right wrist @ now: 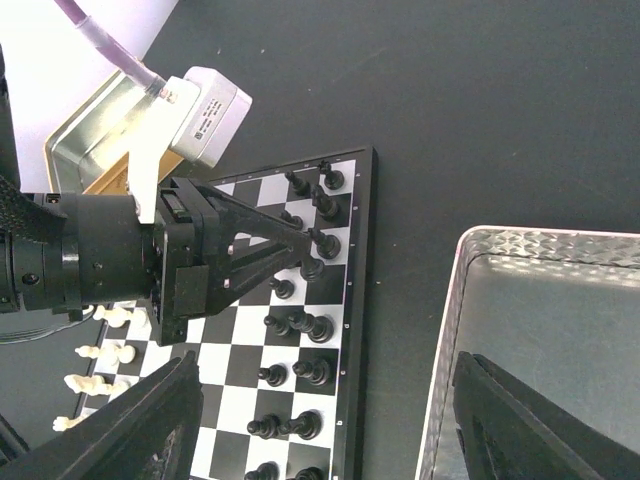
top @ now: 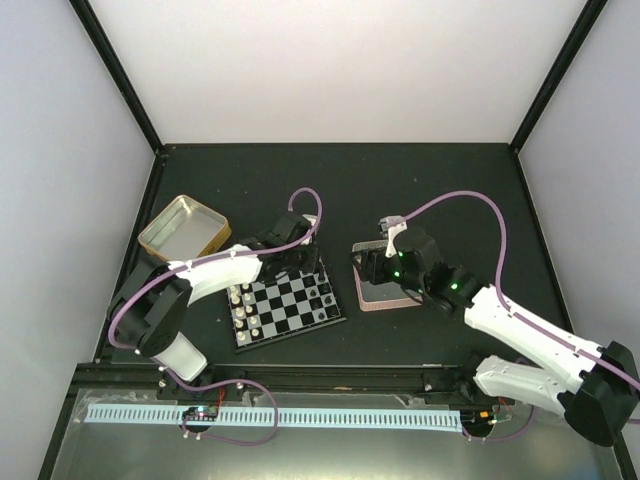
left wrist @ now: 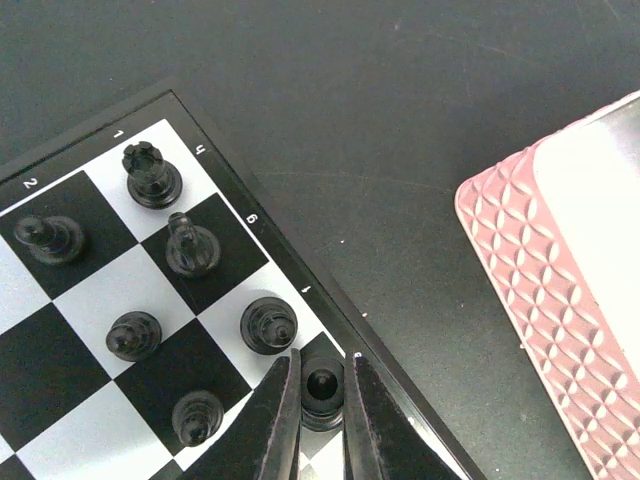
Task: Set up the chess pieces on the board
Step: Place the chess piece on the chessboard.
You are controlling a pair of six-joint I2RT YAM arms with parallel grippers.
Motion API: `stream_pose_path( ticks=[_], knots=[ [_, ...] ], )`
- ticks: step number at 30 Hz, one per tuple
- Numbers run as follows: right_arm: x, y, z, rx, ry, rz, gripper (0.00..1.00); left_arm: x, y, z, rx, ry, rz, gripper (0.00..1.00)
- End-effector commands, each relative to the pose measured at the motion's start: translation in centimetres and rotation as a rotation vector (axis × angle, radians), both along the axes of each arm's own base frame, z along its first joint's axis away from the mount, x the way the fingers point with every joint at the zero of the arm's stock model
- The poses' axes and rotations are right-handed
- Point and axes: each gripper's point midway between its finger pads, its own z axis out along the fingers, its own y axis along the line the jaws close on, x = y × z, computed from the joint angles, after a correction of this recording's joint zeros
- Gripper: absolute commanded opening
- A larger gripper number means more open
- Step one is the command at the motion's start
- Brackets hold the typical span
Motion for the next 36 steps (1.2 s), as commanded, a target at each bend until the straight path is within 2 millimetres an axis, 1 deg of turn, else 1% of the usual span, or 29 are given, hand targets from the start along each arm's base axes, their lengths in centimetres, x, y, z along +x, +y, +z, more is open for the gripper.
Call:
stream_pose_path(
  ticks=[1, 5, 9, 18, 22, 27, 30, 33, 36],
  knots=[
    [0.6, 0.1, 0.7, -0.017, -0.024, -0.012, 0.70, 0.5, -0.8, 0.3, -0.008, -0.036, -0.035, 0.05],
    [0.6, 0.3, 0.5, -0.017, -0.015, -0.009, 0.70, 0.2, -1.0, -0.5, -0.007, -0.016, -0.049, 0.05],
    [0.6, 0.4, 0.2, -0.020, -0.005, -0.007, 0.70, 0.0, -1.2, -0.8, -0.018, -0.009, -0.059, 0.06],
    [0.6, 0.6, 0.1, -0.016, 0.001, -0.003, 0.70, -0.3, -0.5, -1.9, 0.010, 0.001, -0.047, 0.07],
    [0.6, 0.6, -0.1, -0.018, 0.008, -0.002, 0.70, -0.1, -0.5, -2.1, 0.018, -0.011, -0.052, 0.08],
    [0.6, 0.6, -0.2, -0.024, 0.014, 0.000, 0.70, -0.2, -0.6, -1.9, 0.017, -0.011, -0.061, 0.15],
    [0.6, 0.7, -0.1, -0.020, 0.015, 0.001, 0.70, -0.4, -0.3, -1.8, 0.022, -0.010, -0.059, 0.21],
    [0.6, 0.8, 0.1, -0.011, 0.013, -0.001, 0.70, -0.6, -0.2, -1.3, 0.015, -0.017, -0.060, 0.26],
    [0.6, 0.8, 0.2, -0.007, 0.011, 0.000, 0.70, -0.9, -0.4, -0.6, 0.002, -0.022, -0.070, 0.28]
  ],
)
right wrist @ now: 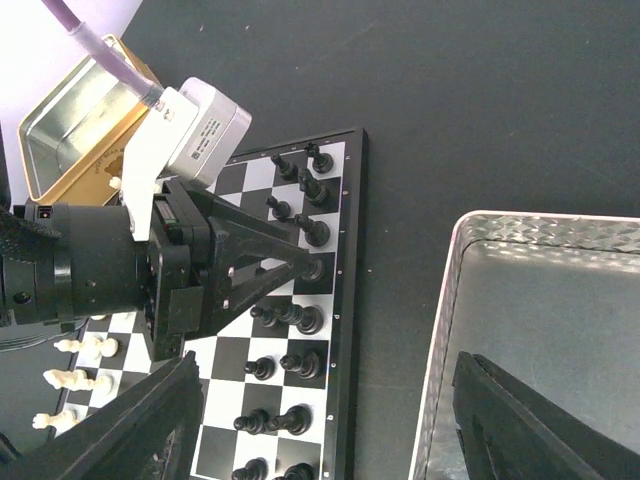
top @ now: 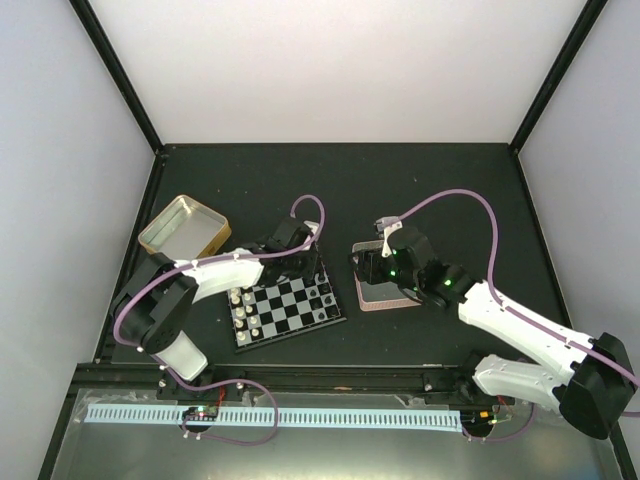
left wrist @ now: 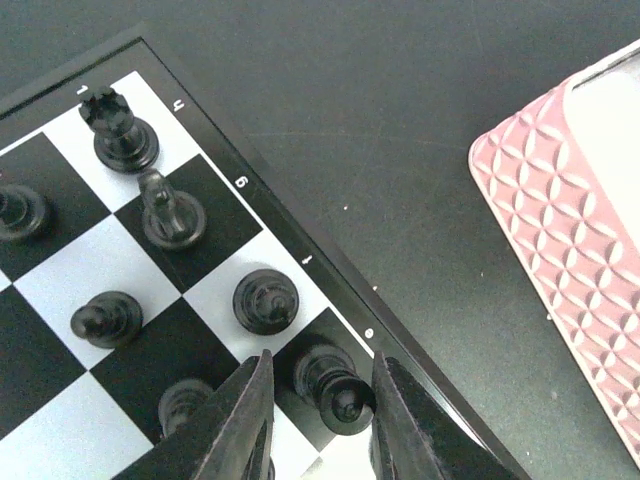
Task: Set up the chess pieces on the board
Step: Place the chess piece on the chessboard, then reset both arms
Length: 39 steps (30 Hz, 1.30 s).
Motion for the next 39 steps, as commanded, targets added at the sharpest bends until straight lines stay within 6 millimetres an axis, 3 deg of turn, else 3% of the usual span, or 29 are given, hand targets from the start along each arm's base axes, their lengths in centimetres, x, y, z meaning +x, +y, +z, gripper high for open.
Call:
stream_pose_path(
  ticks=[1, 12, 16, 20, 24, 28, 30, 34, 39],
  knots=[
    [0.3, 0.4, 1.7, 0.029, -0.026, 0.000, 0.70, -0.3, -0.3, 1.6, -0.023, -0.029, -0.021, 0.29],
    [0.0, 0.1, 2.6, 0.050, -0.034, -0.014, 0.70, -0.8, 0.3, 5.1, -0.064, -0.078, -0.007, 0.40],
    [0.0, -1.1, 3.2, 0.031, -0.050, -0.054, 0.70, -1.2, 1.3, 7.9, -0.087, -0.135, 0.020, 0.44],
    [-0.2, -4.9, 3.4, -0.065, -0.072, -0.178, 0.70, -2.5, 3.6, 12.8, -0.136, -0.246, 0.062, 0.56],
    [-1.2, -9.8, 4.4, -0.149, -0.120, -0.310, 0.73, -5.2, 6.8, 18.3, -0.202, -0.390, 0.095, 0.70],
    [-3.3, -14.1, 7.0, -0.141, -0.187, -0.403, 0.86, -8.2, 10.5, 22.9, -0.263, -0.549, 0.134, 0.84],
    [-4.4, -15.9, 8.6, -0.109, -0.227, -0.436, 0.92, -9.9, 12.5, 24.6, -0.285, -0.603, 0.161, 0.97],
    [-6.8, -18.9, 11.8, -0.010, -0.308, -0.476, 0.97, -12.9, 16.1, 27.7, -0.320, -0.690, 0.209, 0.99],
    [-9.0, -22.1, 13.9, 0.029, -0.346, -0.533, 1.00, -15.8, 19.5, 30.3, -0.332, -0.740, 0.260, 0.99]
  ],
)
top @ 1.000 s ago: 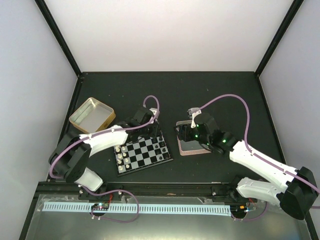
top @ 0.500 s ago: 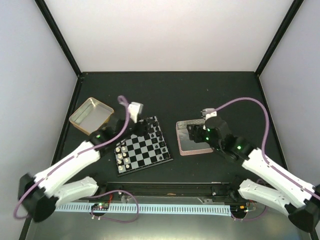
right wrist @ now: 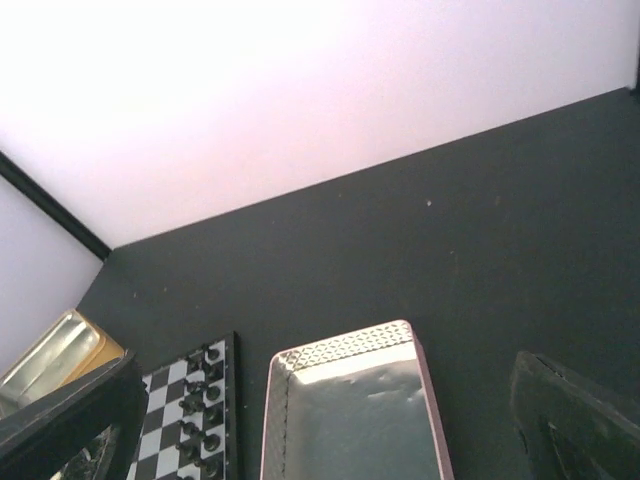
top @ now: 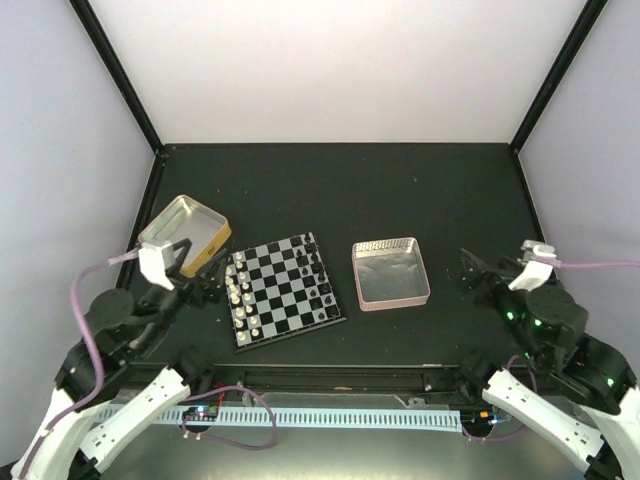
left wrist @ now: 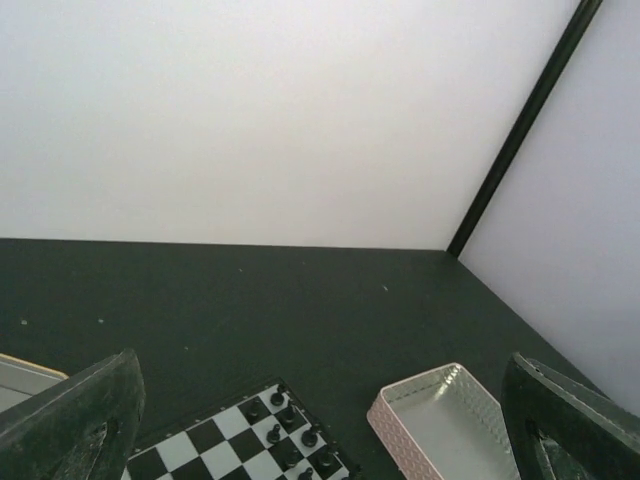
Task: Set up the chess pieces on the board
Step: Reset both arms
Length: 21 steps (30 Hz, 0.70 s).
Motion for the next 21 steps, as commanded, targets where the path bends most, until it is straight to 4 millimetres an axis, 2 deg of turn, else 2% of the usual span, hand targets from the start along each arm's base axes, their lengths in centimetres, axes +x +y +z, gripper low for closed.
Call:
stream_pose_path(
  ticks=[1, 4, 8, 15, 21],
  knots=[
    [-1.7, -3.6, 0.0, -0.047, 0.017, -0.089, 1.00, -2.3, 3.4, 0.9, 0.040, 0.015, 0.071, 0.99],
    [-2.6, -5.0, 0.8, -0.025, -0.009, -0.114, 1.00, -3.6, 4.6, 1.8, 0.029, 0.005, 0.082, 0.99],
    [-3.2, -5.6, 2.1, -0.001, -0.058, -0.109, 1.00, -4.7, 6.1, 2.7, 0.016, -0.023, 0.110, 0.99],
    [-3.2, -5.9, 3.3, -0.016, -0.065, -0.120, 1.00, -6.1, 8.1, 4.5, 0.017, -0.056, 0.150, 0.99],
    [-2.9, -5.6, 3.7, -0.008, -0.078, -0.118, 1.00, -6.4, 8.4, 4.8, 0.013, -0.077, 0.150, 0.99]
  ],
)
